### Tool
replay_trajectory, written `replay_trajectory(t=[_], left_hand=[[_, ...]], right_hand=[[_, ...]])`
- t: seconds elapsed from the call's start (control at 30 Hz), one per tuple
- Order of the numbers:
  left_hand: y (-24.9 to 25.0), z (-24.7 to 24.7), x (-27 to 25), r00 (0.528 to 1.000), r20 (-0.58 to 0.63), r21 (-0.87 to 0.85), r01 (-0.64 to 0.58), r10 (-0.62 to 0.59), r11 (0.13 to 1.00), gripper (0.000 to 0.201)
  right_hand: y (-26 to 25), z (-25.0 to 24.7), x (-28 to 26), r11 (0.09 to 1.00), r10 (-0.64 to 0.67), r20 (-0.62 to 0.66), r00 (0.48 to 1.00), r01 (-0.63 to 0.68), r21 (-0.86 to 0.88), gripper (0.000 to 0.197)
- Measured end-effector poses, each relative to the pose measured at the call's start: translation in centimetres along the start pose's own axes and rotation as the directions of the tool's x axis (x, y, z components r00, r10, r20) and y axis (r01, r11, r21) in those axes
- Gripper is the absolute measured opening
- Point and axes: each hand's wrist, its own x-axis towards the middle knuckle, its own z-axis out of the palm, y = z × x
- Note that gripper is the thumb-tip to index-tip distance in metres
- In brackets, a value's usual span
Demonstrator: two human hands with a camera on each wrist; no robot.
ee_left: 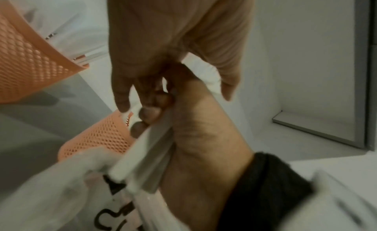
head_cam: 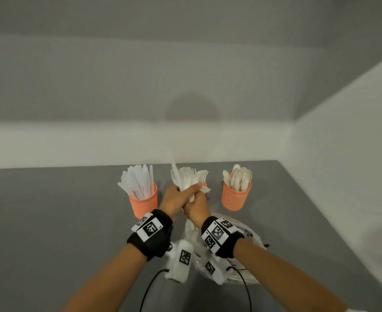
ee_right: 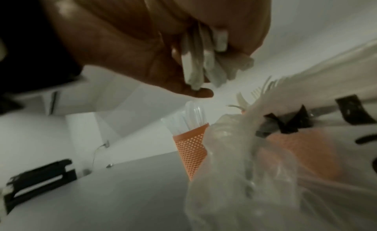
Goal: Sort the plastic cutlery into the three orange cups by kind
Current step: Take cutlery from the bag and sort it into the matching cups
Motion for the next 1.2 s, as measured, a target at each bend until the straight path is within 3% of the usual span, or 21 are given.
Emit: replay_trajectory(t=[0.13,0.27,0.33,0.43,0.53,0.63,0.7,0.8,0.9,0.97,1.07,1.2], left_hand=[[0.2,0.4,0.7,0.996,-0.076,-0.052,-0.049,0.045,0.997,0.034],[0.1,0.2,0.8,0.998,0.036,-0.028,-0.044,0.045,0.999,0.027],[0.1,0.1,0.7,0.992,0.120,-0.023,-0.046,0.049,0.999,0.022],[0.0,-0.1,1.0,0.972,0.232,-0.036,-0.018,0.026,0.999,0.020],[0.1,0.0,1.0,0.963,0.269,0.045,-0.014,0.001,0.999,0.030],[0.5,0.1,0.8,0.978,0.206,0.100,-0.016,-0.005,0.995,0.037],[0.5,0.0,1.4,0.998,0.048,0.058,-0.033,0.031,0.998,0.032],[0.2,-0.4,2.2,0.981,-0.151,0.040,-0.115,0.120,0.993,0.021],[0.2,-0.8,2.3,0.975,-0.159,0.084,-0.141,0.153,0.987,0.008],[0.2,-1.2,2.5,0.970,-0.169,0.130,-0.152,0.173,0.980,0.014],[0.2,-2.0,2.8,0.955,-0.191,0.214,-0.184,0.226,0.959,0.023],[1.6,-3.6,3.1,0.934,-0.209,0.277,-0.228,0.290,0.933,0.013]], right_hand=[[-0.1,-0.4,0.1,0.995,0.002,0.035,0.999,0.001,-0.097,0.037],[-0.9,-2.1,0.0,0.994,0.101,0.175,0.979,-0.090,-0.067,0.015],[-1.1,-2.9,0.0,0.984,0.180,0.300,0.937,-0.174,-0.044,0.008],[-1.4,-3.5,-0.2,0.957,0.269,0.449,0.852,-0.288,-0.026,0.015],[-1.3,-3.6,-0.6,0.940,0.287,0.488,0.824,-0.341,0.022,0.025],[-0.7,-3.2,-0.4,0.915,0.287,0.381,0.879,-0.369,0.164,0.023],[-0.5,-3.4,-0.2,0.900,0.264,0.331,0.906,-0.355,0.253,0.016],[-0.2,-3.9,0.2,0.905,0.247,0.331,0.911,-0.339,0.256,0.010],[0.2,-3.9,0.4,0.919,0.252,0.339,0.906,-0.334,0.210,0.026],[0.4,-3.8,0.6,0.919,0.258,0.349,0.901,-0.340,0.201,0.031],[0.4,-3.9,0.7,0.909,0.255,0.394,0.883,-0.358,0.215,0.022],[0.2,-4.1,0.8,0.876,0.276,0.442,0.853,-0.413,0.250,0.013]])
